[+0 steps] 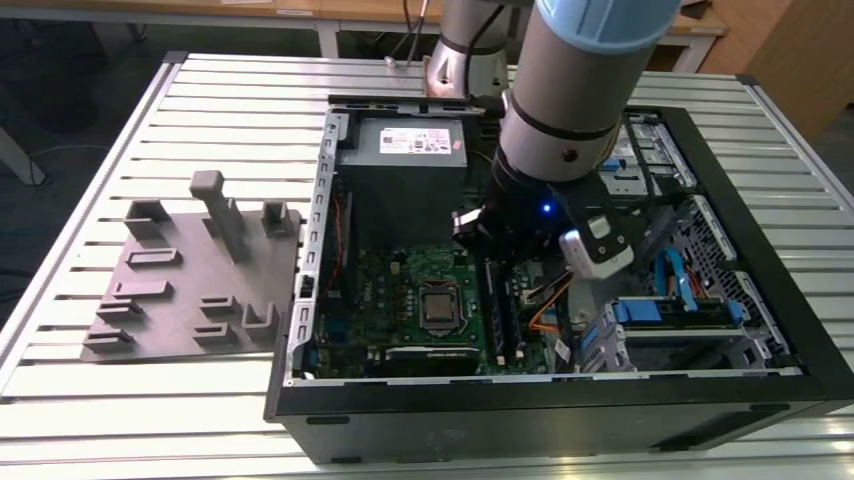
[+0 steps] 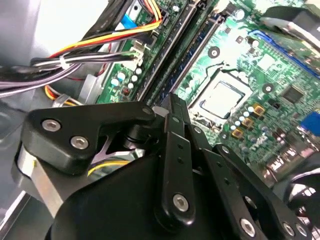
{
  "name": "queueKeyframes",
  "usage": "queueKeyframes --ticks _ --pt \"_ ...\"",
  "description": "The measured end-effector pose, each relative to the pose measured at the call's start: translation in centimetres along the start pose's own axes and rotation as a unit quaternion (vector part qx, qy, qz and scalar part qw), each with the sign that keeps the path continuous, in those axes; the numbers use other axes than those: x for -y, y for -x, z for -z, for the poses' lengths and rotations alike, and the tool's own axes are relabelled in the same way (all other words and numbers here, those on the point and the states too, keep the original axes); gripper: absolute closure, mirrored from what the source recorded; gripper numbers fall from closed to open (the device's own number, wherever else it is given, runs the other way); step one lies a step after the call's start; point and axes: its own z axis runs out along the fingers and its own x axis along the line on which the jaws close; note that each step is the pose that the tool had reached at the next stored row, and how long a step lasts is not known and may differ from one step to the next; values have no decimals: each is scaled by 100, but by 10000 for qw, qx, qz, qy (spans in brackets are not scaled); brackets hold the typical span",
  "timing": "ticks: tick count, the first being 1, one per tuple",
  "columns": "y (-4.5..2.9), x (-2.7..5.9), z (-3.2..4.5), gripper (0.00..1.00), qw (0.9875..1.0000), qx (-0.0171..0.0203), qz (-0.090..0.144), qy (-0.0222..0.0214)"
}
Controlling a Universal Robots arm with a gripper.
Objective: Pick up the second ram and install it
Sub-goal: 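Insert the second ram into the second slot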
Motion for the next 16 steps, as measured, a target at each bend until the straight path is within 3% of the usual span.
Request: queueKeyframes --ticks 3,4,6,7,11,12,14,16 --pt "-1 -1 57 89 10000 1 0 5" --pt "-2 -1 56 89 10000 2 0 58" --pt "-2 -1 57 89 9997 0 2 240" --pt "-2 -1 57 89 9996 -1 2 285" --pt "-2 -1 60 89 9996 -1 2 293" --pt "-1 0 61 89 9994 -2 3 341" --pt "-1 0 60 89 9987 -2 4 502" --pt "-2 0 60 89 9987 -2 4 512"
